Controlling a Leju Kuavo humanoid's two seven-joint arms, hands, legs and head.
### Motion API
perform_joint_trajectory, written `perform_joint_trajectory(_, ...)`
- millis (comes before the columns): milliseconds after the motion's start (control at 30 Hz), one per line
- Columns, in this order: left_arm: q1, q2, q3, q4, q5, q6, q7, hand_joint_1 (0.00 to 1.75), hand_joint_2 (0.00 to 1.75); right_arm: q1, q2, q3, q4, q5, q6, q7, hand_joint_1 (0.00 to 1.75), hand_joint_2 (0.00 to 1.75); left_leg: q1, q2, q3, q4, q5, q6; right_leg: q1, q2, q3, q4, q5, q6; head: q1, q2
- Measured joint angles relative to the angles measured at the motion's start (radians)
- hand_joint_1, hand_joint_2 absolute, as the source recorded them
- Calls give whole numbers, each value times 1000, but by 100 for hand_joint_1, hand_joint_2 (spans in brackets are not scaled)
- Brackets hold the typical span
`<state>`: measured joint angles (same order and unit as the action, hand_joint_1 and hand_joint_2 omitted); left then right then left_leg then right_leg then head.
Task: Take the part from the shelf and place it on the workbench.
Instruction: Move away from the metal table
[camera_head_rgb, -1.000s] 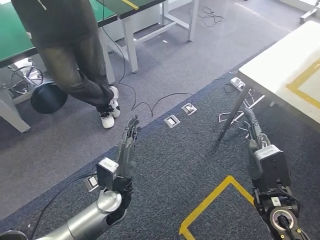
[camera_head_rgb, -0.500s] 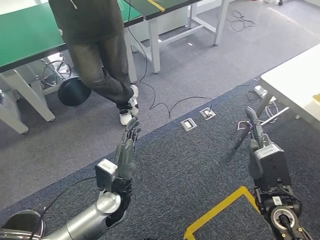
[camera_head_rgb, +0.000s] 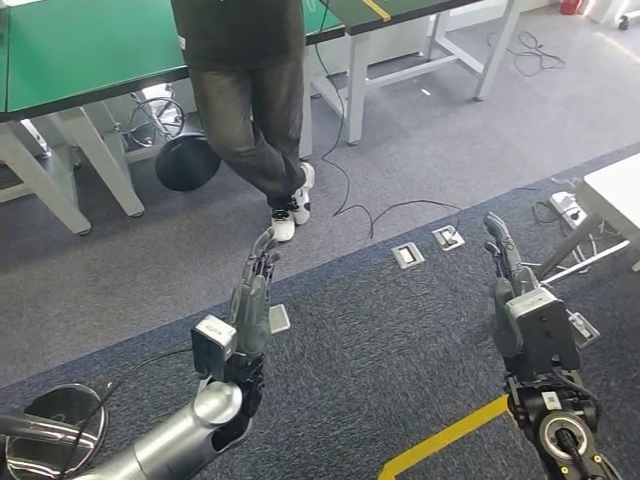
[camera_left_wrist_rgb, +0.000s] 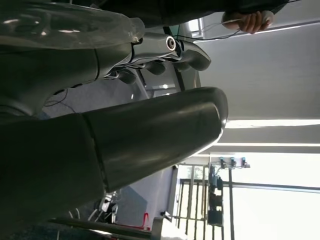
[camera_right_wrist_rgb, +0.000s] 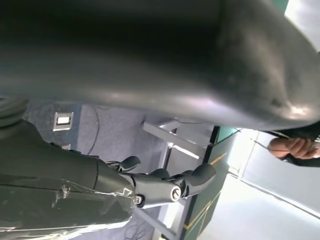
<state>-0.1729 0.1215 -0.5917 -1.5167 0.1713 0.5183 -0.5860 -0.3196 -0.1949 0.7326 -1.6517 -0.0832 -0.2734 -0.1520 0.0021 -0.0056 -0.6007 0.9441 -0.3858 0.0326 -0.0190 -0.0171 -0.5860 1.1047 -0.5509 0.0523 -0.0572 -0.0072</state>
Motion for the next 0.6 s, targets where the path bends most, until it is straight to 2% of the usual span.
perform_joint_trajectory(33,0,0,0,0,0,-1,0,0,0,1,0,0,0,0,0,0,0,0,-1,-7,0,0,0,2,0,7,-37,77,-29,1,2,0)
perform_joint_trajectory(67,1,0,0,0,0,-1,0,0,0,3,0,0,0,0,-1,0,0,0,-2,-15,1,1,-1,3,1,10,-66,133,-43,1,2,0)
perform_joint_trajectory(100,1,0,0,0,0,-1,0,0,0,5,0,0,1,0,-2,1,0,0,-3,-23,2,2,-2,3,1,12,-80,153,-37,0,3,0)
perform_joint_trajectory(133,2,0,0,0,1,-1,0,0,0,6,0,0,1,1,-4,1,0,0,-3,-33,3,3,-2,3,1,14,-73,128,-11,-2,3,0)
perform_joint_trajectory(200,3,-1,0,0,1,-1,1,0,0,7,0,0,0,3,-6,1,0,0,-4,-50,7,6,-5,1,1,33,-15,-13,68,-10,4,0)
perform_joint_trajectory(233,3,-1,0,0,2,-1,1,0,0,7,0,0,0,4,-7,2,0,0,-5,-58,7,8,-6,-2,1,45,15,-83,95,-14,4,0)
perform_joint_trajectory(267,3,-1,0,0,3,-1,1,0,0,6,0,0,0,5,-8,2,0,0,-5,-65,5,10,-6,-6,1,56,37,-129,108,-16,5,0)
perform_joint_trajectory(300,3,-1,0,0,3,-1,0,0,0,6,0,0,0,5,-8,2,0,0,-5,-71,1,10,-5,-10,2,61,47,-148,107,-18,5,0)
perform_joint_trajectory(367,6,0,0,0,3,-1,0,0,0,6,0,0,0,6,-9,2,0,0,-4,-79,-3,8,-1,-22,1,52,57,-159,108,-24,4,0)
perform_joint_trajectory(400,6,0,0,0,3,-2,0,0,0,6,0,0,0,6,-10,3,0,0,-4,-70,-6,14,-5,-28,-1,46,60,-164,111,-29,3,0)
perform_joint_trajectory(433,6,1,0,0,3,-2,0,0,0,6,0,0,0,6,-12,4,0,0,-5,-54,-17,37,-20,-33,-3,38,64,-169,115,-34,0,0)
perform_joint_trajectory(500,5,1,0,0,3,-4,-1,0,0,6,0,0,0,7,-16,6,0,0,-3,-17,-71,150,-80,-43,-4,23,67,-174,118,-41,-7,0)
perform_joint_trajectory(533,5,1,0,0,3,-5,-1,0,0,7,0,0,0,7,-17,7,0,0,1,-9,-110,226,-112,-47,-3,15,66,-174,118,-42,-9,0)
perform_joint_trajectory(567,5,1,0,0,3,-5,-1,0,0,8,0,1,0,7,-17,9,0,0,4,-6,-141,286,-131,-51,-3,7,66,-174,117,-42,-10,0)
perform_joint_trajectory(600,6,1,0,0,3,-5,-1,0,0,9,0,1,0,7,-17,10,0,0,6,-4,-158,314,-134,-54,-3,-1,65,-174,116,-42,-11,0)
